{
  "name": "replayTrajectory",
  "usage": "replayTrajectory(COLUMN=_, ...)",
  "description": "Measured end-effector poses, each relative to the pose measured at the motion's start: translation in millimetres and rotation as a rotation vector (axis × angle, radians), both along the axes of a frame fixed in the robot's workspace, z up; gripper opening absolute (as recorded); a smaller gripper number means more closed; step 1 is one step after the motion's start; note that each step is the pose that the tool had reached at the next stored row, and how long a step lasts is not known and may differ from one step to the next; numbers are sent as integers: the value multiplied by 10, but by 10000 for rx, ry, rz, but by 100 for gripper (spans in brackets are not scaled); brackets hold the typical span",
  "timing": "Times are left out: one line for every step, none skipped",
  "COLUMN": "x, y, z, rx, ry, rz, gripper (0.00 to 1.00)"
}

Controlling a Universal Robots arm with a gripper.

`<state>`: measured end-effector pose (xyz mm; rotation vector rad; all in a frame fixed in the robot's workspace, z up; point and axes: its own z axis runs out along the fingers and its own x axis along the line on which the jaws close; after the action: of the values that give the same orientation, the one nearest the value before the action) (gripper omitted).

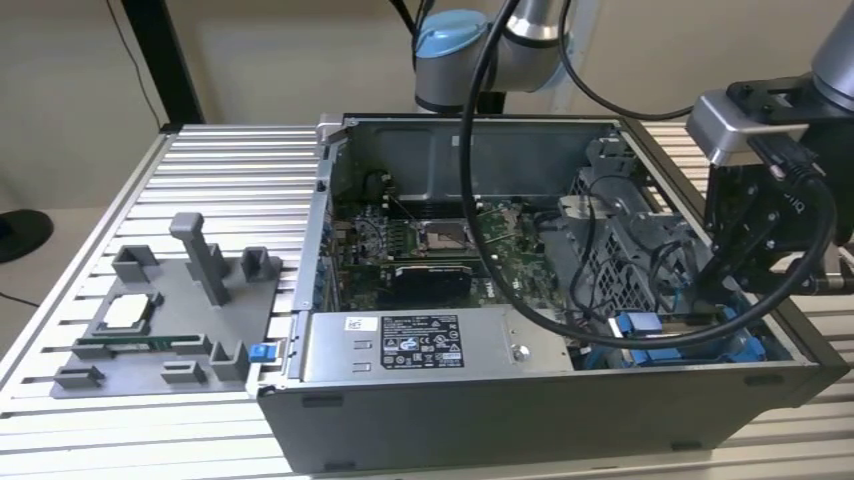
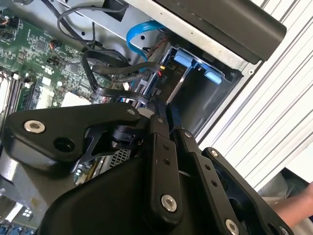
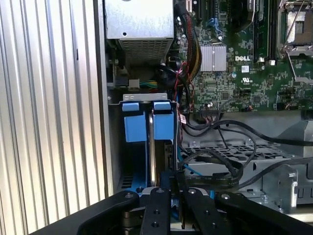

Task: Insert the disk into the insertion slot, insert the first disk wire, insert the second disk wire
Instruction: 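Insert the second disk wire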

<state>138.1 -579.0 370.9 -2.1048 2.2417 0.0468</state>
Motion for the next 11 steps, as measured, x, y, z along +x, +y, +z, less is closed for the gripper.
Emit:
replayTrajectory(x=0, y=0, z=-8, rx=2, ry=8, rz=-1, gripper=0)
replayTrajectory(x=0, y=0, z=-17, rx=3, ry=17, rz=-2, gripper=0)
replayTrajectory(x=0, y=0, z=-27, rx=5, ry=25, rz=-3, gripper=0)
replayTrajectory(x=0, y=0, z=-37, rx=5, ry=35, rz=-3, gripper=0)
replayTrajectory(x=-2, y=0, z=-45, rx=3, ry=39, rz=-5, gripper=0)
replayTrajectory(x=-5, y=1, z=-53, rx=4, ry=40, rz=-5, gripper=0)
replayTrajectory(x=-9, y=0, z=-63, rx=4, ry=40, rz=-5, gripper=0)
replayTrajectory(x=-14, y=0, z=-73, rx=5, ry=40, rz=-5, gripper=0)
replayTrajectory(x=-21, y=0, z=-82, rx=4, ry=41, rz=-6, gripper=0)
replayTrajectory(x=-27, y=0, z=-93, rx=5, ry=40, rz=-7, gripper=0)
replayTrajectory(x=-32, y=0, z=-106, rx=7, ry=40, rz=-8, gripper=0)
